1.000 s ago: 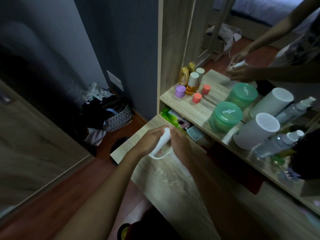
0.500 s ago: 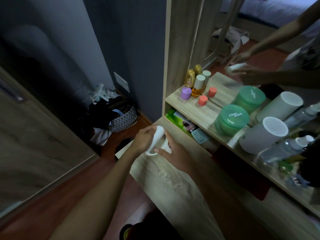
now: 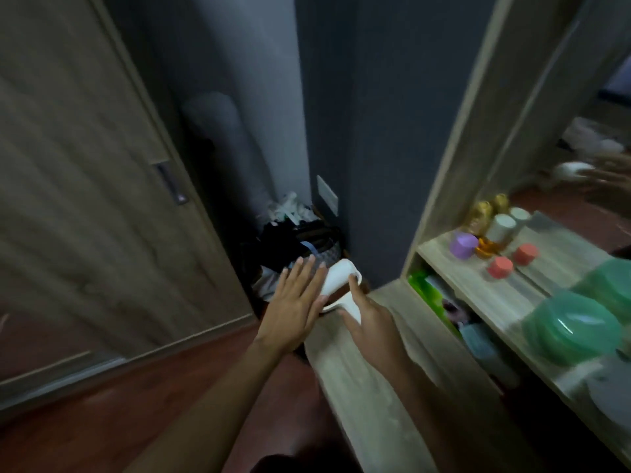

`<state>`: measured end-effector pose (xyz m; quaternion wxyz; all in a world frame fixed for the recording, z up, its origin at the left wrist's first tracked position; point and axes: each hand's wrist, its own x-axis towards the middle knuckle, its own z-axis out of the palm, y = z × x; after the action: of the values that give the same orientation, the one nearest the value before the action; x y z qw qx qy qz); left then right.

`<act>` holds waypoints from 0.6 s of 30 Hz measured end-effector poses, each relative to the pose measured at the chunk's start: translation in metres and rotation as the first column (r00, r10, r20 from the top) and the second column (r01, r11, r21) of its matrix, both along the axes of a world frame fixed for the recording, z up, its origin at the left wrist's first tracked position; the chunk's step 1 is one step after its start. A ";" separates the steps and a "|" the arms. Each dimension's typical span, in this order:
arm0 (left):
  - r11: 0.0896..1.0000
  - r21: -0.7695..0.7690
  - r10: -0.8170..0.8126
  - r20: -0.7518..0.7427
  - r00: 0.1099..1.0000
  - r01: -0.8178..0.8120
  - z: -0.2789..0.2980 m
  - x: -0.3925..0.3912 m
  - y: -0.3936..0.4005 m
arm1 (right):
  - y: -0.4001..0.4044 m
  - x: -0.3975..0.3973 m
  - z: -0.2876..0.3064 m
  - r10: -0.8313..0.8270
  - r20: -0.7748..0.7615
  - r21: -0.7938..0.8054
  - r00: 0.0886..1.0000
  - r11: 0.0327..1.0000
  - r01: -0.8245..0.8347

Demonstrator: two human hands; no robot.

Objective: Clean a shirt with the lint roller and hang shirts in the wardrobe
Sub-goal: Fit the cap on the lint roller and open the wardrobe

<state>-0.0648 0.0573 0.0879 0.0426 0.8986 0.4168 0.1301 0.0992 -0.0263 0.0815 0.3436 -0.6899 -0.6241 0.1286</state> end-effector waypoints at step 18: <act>0.873 0.439 0.268 -0.064 0.961 -0.214 0.082 -0.228 0.222 | 0.248 -0.185 0.050 0.039 0.064 0.189 0.997 0.981 -0.050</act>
<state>-0.2928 0.2796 0.1699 -0.1979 0.8331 0.4887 0.1672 -0.0855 0.2214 0.1313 0.3863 -0.6432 -0.6588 0.0550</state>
